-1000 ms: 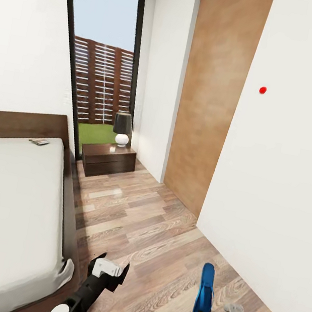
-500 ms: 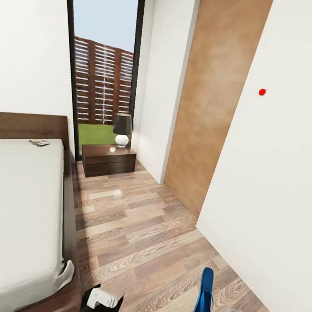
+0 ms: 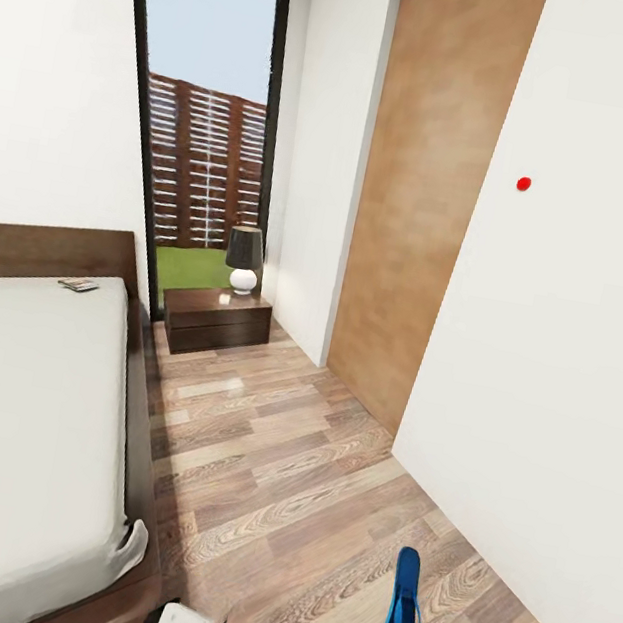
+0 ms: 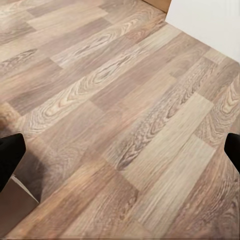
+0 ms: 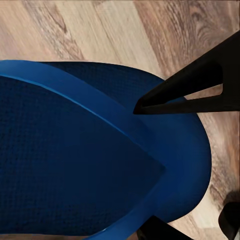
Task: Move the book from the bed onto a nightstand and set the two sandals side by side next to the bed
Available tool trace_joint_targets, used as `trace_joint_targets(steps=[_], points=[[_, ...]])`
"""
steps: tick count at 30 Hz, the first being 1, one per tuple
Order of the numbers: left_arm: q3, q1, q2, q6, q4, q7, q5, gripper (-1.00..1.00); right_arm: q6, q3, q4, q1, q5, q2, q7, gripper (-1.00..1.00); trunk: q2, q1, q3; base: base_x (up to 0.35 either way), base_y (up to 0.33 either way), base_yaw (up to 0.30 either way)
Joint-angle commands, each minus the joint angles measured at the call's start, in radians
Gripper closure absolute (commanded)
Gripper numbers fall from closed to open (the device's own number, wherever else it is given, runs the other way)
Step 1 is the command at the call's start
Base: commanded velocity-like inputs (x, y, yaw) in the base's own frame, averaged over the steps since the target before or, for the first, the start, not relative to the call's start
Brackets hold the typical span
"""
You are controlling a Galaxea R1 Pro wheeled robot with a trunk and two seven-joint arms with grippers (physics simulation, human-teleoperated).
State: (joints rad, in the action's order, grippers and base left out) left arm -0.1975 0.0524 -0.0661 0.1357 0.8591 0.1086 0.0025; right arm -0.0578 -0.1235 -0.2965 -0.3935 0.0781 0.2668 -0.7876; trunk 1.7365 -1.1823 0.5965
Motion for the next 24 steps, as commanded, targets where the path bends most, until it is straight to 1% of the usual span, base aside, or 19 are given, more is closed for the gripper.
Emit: trace_joint_targets(steps=[1, 6, 24], points=[[0.001, 0.000, -0.001, 0.007, -0.006, 0.003, 0.000, -1.00, -0.008, -0.002, 0.006, -0.001, 0.009, 0.000, -0.004, 1.00, 0.000, 0.000, 0.001, 0.000, 0.000, 0.000], [0.003, -0.001, -0.002, 0.022, -0.034, 0.003, 0.001, -1.00, -0.009, -0.002, 0.035, -0.001, 0.008, 0.000, -0.004, 1.00, 0.000, 0.000, 0.001, 0.000, 0.000, 0.000], [0.002, -0.002, -0.003, 0.024, -0.135, 0.003, 0.001, -1.00, -0.010, -0.002, 0.139, -0.001, 0.008, 0.000, -0.004, 1.00, 0.000, 0.000, 0.001, -0.001, 0.000, 0.000]])
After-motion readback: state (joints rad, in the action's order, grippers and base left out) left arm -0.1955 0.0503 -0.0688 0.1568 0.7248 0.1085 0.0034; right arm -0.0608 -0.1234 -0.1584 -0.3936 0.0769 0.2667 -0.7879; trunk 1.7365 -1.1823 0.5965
